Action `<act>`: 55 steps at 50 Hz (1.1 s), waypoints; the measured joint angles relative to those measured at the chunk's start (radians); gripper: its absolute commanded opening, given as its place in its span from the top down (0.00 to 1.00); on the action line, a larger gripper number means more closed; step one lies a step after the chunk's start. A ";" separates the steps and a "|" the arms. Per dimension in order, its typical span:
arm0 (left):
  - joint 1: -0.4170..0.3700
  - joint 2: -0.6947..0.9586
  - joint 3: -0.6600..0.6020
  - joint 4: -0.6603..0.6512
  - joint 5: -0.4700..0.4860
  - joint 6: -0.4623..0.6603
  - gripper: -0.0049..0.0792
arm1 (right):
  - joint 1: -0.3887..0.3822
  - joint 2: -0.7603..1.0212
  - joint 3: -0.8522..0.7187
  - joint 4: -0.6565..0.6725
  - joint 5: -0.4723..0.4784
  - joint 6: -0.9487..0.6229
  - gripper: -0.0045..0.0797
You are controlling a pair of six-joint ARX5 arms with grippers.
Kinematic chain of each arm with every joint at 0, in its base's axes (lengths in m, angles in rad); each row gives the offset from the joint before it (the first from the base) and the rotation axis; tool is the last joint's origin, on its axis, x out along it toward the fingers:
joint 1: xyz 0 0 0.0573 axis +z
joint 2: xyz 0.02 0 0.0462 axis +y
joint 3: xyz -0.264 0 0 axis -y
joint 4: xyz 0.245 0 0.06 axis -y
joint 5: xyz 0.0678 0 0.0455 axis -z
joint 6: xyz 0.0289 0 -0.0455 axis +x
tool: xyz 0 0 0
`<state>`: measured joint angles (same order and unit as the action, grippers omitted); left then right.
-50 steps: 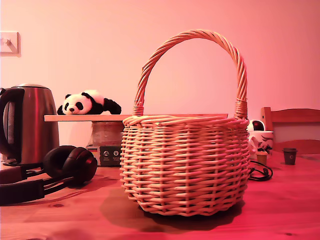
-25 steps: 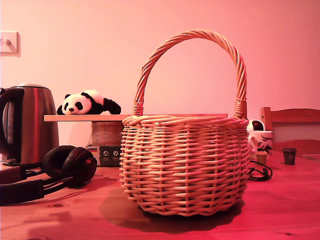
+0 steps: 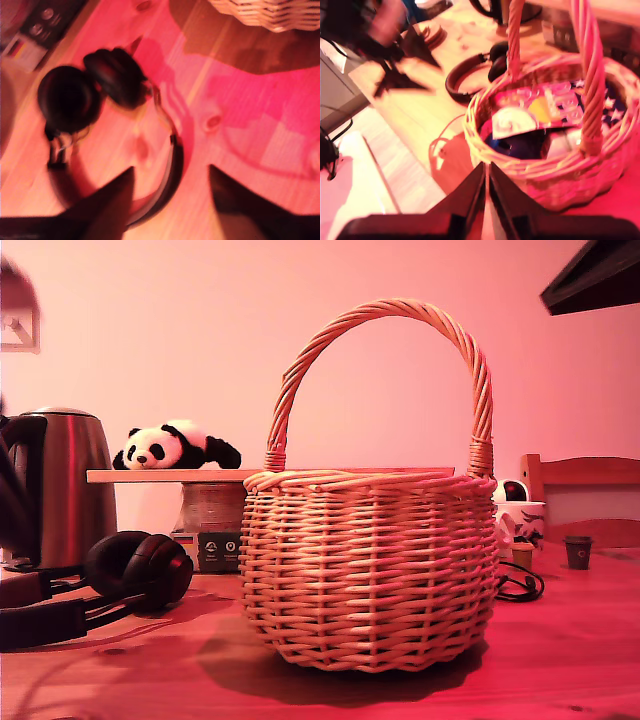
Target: Pick up the headphones and place it on the shelf behind you
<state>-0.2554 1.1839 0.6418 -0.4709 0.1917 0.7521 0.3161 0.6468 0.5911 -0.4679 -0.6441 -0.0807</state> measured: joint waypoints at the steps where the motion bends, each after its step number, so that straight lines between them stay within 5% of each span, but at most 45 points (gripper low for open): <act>1: 0.000 0.017 0.000 -0.001 0.000 0.000 0.39 | 0.000 0.000 0.000 0.003 0.000 0.000 0.96; 35: 0.000 0.344 0.140 -0.010 -0.003 0.063 0.39 | 0.000 0.000 0.000 0.004 0.000 0.000 0.96; 47: 0.000 0.345 0.141 -0.019 -0.003 0.063 0.66 | 0.000 0.001 0.000 0.005 0.000 0.000 0.96; 55: 0.001 0.358 0.145 -0.022 -0.021 0.063 0.71 | 0.000 0.000 0.000 0.005 0.000 0.000 0.96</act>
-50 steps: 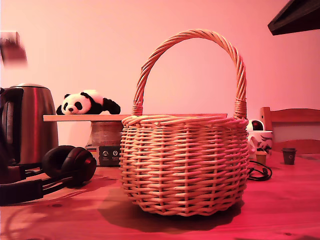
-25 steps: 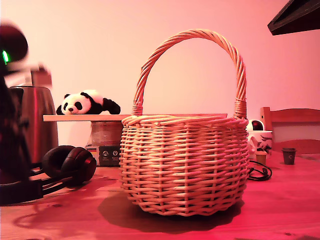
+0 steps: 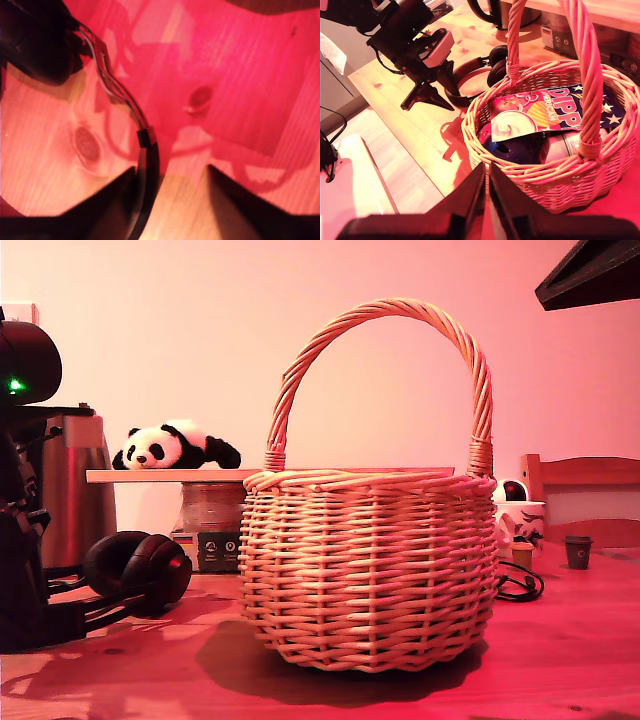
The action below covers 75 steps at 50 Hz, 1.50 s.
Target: Pick up the headphones and place it on the shelf behind you
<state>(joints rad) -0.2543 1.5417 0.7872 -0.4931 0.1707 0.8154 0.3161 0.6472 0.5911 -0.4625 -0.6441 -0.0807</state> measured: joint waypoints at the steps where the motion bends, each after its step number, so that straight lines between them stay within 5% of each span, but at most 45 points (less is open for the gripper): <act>1: 0.000 0.005 0.002 -0.001 -0.005 0.000 0.71 | 0.000 0.000 0.000 0.000 0.000 0.000 0.96; 6: 0.002 0.037 0.007 -0.001 -0.020 0.000 0.73 | 0.000 0.000 0.000 0.000 0.000 0.000 0.96; 14: 0.003 0.047 0.011 -0.008 -0.023 0.000 0.97 | 0.000 0.000 0.000 0.000 0.000 0.000 0.96; 30: 0.001 0.054 0.072 -0.106 -0.023 0.000 0.97 | 0.000 0.000 0.000 0.010 0.016 0.000 0.96; 52: -0.051 0.048 0.240 -0.171 -0.024 -0.005 0.97 | 0.000 -0.056 0.000 0.187 0.288 0.004 0.96; 75: -0.064 -0.141 0.239 -0.239 -0.058 -0.028 0.97 | 0.000 -0.123 0.000 0.192 0.319 0.027 0.96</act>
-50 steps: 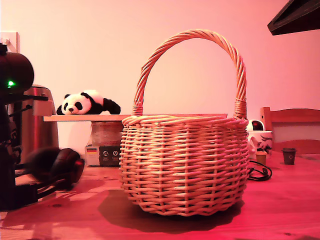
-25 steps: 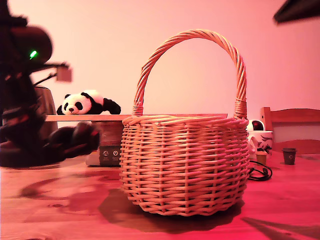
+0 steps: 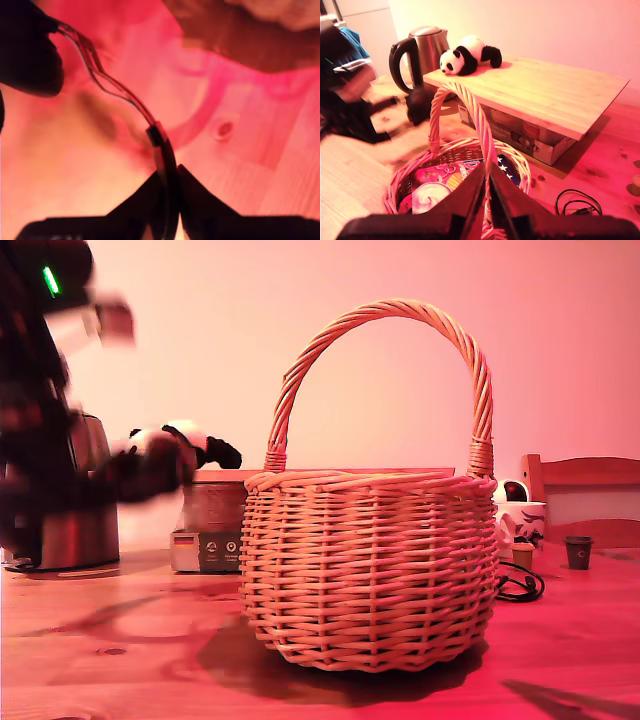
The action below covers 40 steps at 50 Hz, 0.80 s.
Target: Pick up the headphones and place it on the shelf behind you
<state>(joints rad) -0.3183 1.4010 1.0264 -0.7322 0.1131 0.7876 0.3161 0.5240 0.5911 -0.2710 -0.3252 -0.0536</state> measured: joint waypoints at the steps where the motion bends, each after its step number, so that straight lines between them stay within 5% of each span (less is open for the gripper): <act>1: 0.000 -0.010 0.000 -0.002 -0.002 0.000 0.97 | 0.000 0.000 0.000 0.003 0.000 0.000 0.96; 26: -0.052 -0.090 0.015 0.013 -0.003 -0.026 0.97 | 0.000 0.000 0.000 0.062 0.000 0.026 0.96; 40: -0.055 -0.079 0.205 0.031 0.008 -0.026 0.97 | 0.000 0.000 0.000 0.062 0.000 0.026 0.96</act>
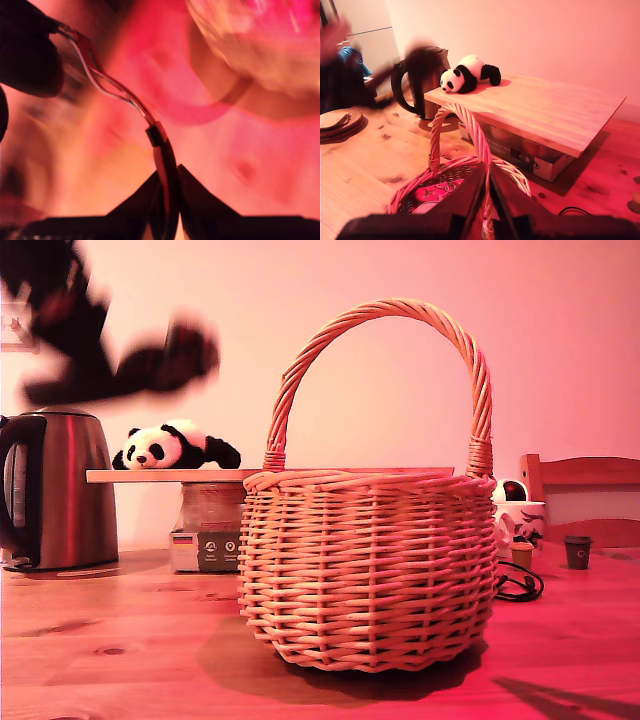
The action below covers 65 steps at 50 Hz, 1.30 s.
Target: Pick up the headphones and place it on the shelf behind you
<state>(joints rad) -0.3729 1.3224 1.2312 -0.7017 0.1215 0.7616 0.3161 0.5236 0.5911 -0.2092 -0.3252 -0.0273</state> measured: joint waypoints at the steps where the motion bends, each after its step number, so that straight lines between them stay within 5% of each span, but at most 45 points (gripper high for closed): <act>1: 0.000 0.004 0.017 0.001 0.000 0.000 0.97 | 0.000 0.000 0.000 0.000 0.000 0.000 0.96; 41: -0.007 0.414 0.616 -0.184 0.088 0.001 0.97 | 0.000 0.000 0.000 0.007 0.000 0.000 0.96; 65: -0.038 0.669 0.860 -0.130 0.204 -0.026 0.97 | 0.000 0.000 0.000 0.018 -0.004 0.000 0.96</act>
<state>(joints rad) -0.4110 1.9919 2.0911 -0.8322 0.3256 0.7357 0.3161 0.5236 0.5911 -0.1917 -0.3294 -0.0273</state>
